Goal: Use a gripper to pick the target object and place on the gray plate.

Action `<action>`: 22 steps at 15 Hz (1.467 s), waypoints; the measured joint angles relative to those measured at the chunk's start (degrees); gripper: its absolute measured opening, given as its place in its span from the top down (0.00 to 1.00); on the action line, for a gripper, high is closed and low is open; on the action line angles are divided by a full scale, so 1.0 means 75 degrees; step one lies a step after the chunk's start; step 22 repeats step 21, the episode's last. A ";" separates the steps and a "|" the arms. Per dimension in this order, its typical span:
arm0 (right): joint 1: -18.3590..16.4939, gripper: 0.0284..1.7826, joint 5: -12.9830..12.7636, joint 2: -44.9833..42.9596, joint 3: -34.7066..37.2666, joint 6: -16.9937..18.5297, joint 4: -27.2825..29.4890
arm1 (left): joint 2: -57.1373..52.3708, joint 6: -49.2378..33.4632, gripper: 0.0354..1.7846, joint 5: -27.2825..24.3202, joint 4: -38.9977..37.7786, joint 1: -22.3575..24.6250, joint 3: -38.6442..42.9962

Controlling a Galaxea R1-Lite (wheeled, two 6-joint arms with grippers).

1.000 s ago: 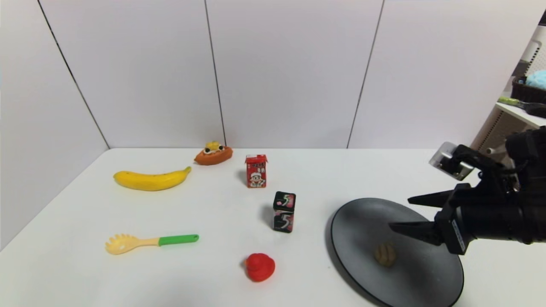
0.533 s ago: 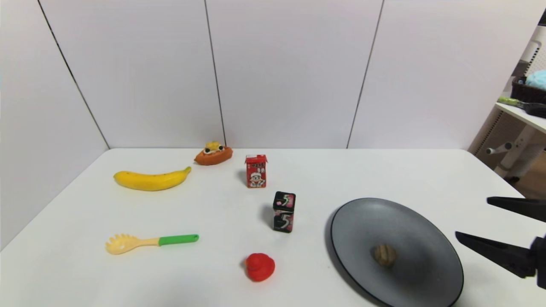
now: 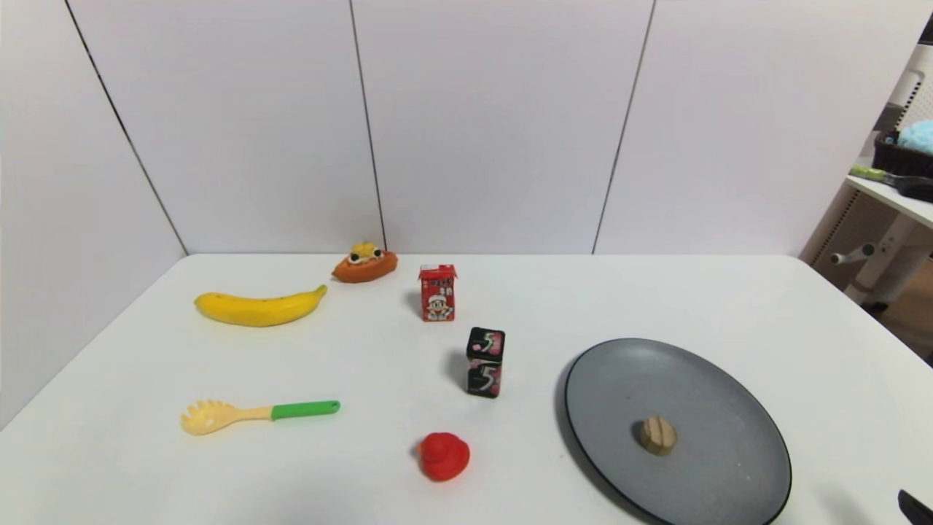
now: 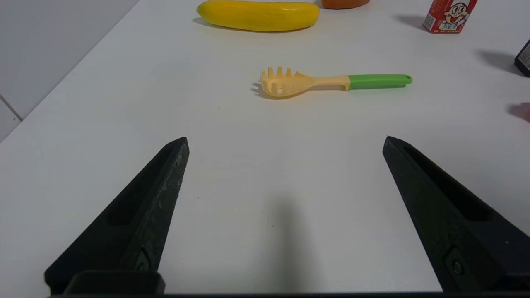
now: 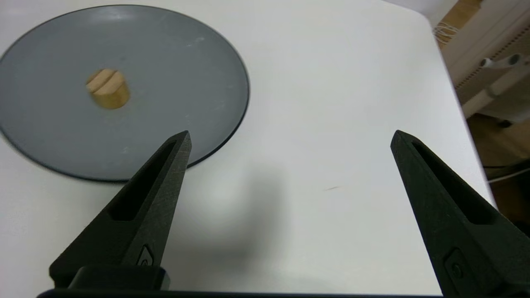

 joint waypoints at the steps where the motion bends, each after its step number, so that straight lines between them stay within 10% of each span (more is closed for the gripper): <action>1: -0.0018 0.07 0.0172 -0.0458 0.0317 0.0146 0.0026 | 0.0000 0.0000 0.06 0.0000 -0.0003 0.0000 0.0000; 9: 0.0036 0.05 0.0081 -0.3443 0.1783 0.1204 0.0166 | 0.0000 -0.0003 0.06 0.0000 -0.0003 0.0000 0.0000; 22: 0.0047 0.05 0.0052 -0.3839 0.1757 0.1437 0.0348 | 0.0000 0.0000 0.06 0.0003 -0.0003 0.0000 0.0003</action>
